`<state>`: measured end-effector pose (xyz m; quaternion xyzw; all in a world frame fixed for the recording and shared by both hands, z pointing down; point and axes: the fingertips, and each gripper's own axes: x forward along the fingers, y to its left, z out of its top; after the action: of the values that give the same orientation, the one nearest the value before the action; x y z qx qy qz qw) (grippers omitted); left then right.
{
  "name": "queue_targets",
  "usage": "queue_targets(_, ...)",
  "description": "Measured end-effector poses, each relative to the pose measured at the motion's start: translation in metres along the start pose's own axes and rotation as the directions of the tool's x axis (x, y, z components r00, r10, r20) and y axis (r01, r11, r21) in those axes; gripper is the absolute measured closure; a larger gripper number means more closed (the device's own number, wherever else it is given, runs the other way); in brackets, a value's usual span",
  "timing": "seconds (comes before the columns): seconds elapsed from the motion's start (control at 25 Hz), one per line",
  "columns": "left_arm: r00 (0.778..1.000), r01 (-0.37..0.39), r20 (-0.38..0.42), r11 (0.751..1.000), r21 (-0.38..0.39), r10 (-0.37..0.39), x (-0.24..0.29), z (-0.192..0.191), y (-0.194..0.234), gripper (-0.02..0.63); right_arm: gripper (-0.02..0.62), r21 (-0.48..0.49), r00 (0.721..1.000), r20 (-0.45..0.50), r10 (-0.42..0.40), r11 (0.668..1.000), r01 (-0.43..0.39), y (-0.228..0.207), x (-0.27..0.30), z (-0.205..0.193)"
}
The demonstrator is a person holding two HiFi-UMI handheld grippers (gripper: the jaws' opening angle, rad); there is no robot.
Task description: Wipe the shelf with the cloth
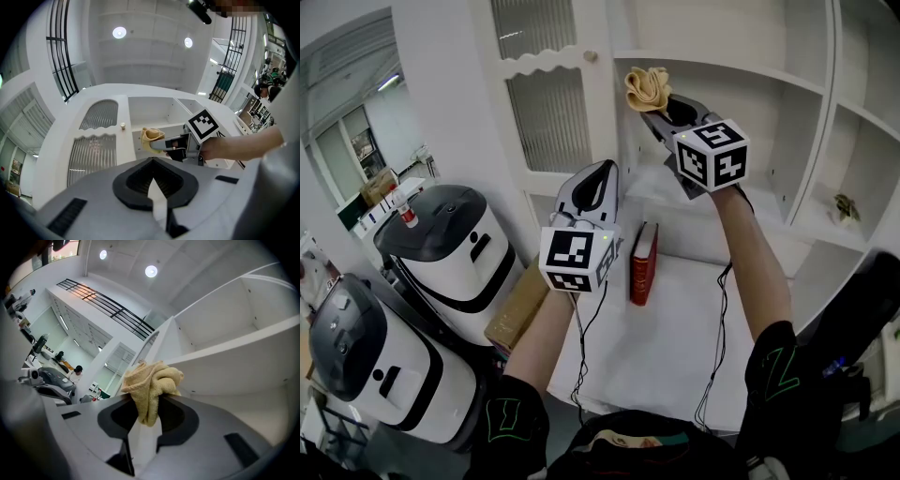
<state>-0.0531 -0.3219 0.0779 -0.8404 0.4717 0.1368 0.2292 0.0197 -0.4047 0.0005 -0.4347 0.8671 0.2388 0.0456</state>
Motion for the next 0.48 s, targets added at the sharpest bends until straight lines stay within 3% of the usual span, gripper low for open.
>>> queue_targets(0.48,1.0,-0.014,-0.019,1.0,-0.009,0.014,0.01,-0.021,0.012,0.606,0.479,0.071,0.992,-0.116,-0.058,0.995,0.067,-0.033,0.027,-0.059)
